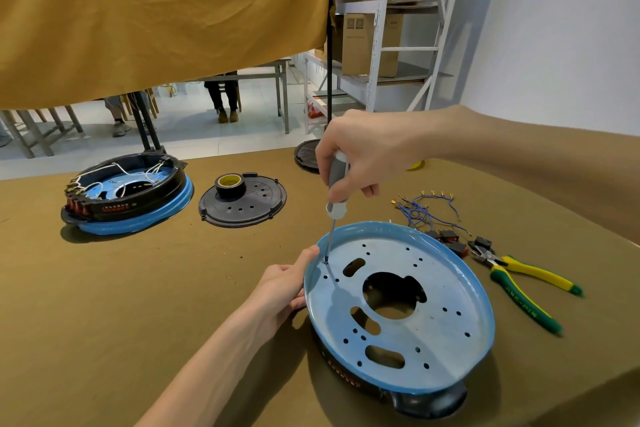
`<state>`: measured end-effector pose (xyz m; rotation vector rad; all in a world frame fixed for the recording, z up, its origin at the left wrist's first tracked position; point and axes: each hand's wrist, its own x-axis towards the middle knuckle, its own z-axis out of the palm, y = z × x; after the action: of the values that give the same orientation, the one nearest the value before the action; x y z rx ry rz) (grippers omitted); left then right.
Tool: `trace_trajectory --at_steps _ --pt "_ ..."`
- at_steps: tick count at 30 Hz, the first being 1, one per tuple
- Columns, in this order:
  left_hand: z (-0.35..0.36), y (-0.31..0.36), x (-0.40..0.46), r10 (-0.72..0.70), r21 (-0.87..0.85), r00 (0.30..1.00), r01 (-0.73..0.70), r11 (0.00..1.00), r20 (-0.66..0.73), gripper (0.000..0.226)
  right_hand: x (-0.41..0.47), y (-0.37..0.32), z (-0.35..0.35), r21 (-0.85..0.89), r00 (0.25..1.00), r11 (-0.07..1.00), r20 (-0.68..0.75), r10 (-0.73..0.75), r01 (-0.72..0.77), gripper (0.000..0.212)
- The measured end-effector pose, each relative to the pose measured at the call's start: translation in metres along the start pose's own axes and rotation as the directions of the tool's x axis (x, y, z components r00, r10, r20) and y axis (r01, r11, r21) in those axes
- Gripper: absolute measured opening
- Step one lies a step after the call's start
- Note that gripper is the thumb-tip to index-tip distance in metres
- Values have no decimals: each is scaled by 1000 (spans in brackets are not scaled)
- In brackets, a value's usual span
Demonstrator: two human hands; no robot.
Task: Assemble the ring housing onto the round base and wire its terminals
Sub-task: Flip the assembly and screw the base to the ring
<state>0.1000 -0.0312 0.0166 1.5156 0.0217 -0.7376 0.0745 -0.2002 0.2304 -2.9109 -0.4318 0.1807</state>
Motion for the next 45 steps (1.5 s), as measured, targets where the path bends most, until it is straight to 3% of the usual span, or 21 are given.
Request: trace_trajectory --at_steps 12,16,21,27,30,34,42,45 --pt "1 2 -3 2 7 1000 -2 1000 -20 55 10 -5 11 -43 997 997 -44 67 -69 33" --pt "0 2 -2 5 -2 1000 -5 1000 -17 56 7 -5 0 -62 994 993 48 101 -97 28" --pt "1 0 -1 8 24 1000 -8 1000 -29 60 2 -4 3 -5 998 998 26 64 -64 21" --pt "1 0 -2 9 21 1000 -9 1000 -26 64 7 -7 7 -61 987 985 -8 160 -160 45" --pt "0 0 -2 4 14 1000 -4 1000 -25 59 6 -7 -1 -70 988 987 52 149 -145 33" --pt "-1 1 -1 -10 13 999 11 1000 -34 60 2 -2 0 -45 996 995 19 87 -86 21" --pt "2 3 -5 -3 -16 999 2 1000 -48 52 4 -4 9 -120 987 981 -67 146 -153 50" --pt "2 3 -7 -3 3 999 3 1000 -43 53 5 -9 4 -150 988 976 0 157 -155 45"
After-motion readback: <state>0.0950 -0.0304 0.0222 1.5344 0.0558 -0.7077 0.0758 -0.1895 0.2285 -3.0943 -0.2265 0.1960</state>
